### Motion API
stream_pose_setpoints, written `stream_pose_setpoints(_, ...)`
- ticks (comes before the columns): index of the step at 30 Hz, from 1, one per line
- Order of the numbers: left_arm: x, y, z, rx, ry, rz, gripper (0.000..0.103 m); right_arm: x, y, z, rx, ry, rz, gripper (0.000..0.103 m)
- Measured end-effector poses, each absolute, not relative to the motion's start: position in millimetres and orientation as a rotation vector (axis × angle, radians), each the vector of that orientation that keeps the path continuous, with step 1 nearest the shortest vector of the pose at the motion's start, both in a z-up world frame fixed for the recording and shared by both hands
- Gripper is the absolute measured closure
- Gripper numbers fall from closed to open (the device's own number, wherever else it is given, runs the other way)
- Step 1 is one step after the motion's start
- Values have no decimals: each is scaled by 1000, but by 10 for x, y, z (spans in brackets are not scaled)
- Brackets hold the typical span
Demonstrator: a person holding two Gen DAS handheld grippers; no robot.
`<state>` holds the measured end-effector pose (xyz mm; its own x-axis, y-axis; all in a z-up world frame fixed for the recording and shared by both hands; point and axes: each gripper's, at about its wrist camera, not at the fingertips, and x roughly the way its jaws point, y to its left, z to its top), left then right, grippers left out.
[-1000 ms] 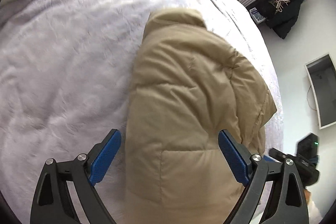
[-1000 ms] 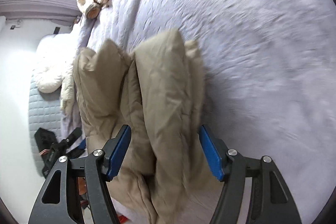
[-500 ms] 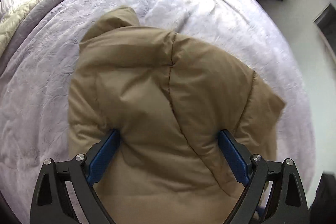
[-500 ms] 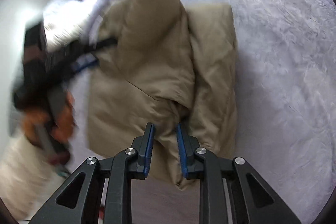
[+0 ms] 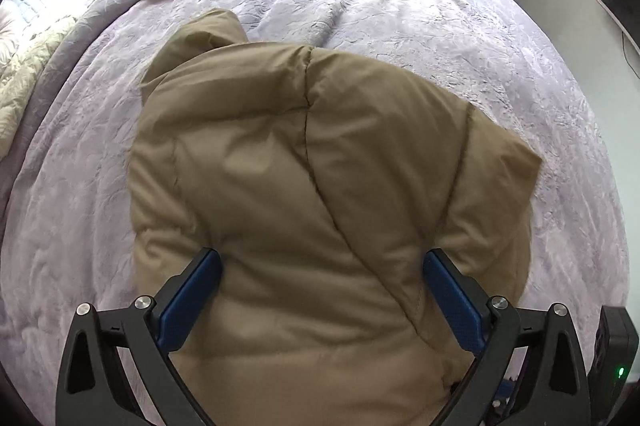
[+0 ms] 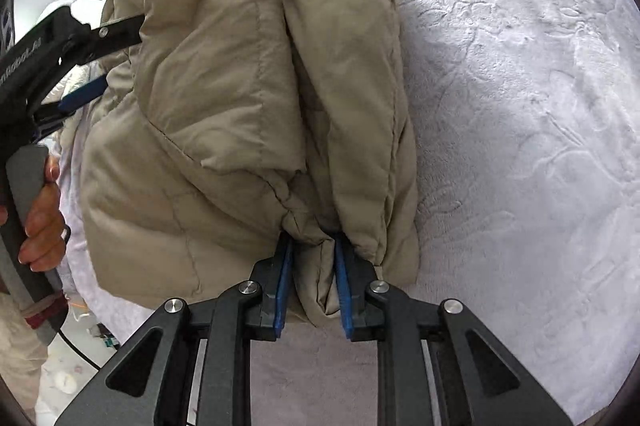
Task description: Fold large clothes
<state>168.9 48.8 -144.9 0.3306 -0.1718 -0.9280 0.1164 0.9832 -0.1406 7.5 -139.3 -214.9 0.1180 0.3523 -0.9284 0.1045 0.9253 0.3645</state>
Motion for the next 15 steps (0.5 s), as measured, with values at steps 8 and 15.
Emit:
stream_pose_setpoints(8,1374,658,-1245,-82,1237,-178,2,227,-1370,-1812,379,1434,177,79)
stream_pose_setpoints(15,1107,770,-1099,-81,1246,-177,2,271,-1466,-1542,398,1402,166,79)
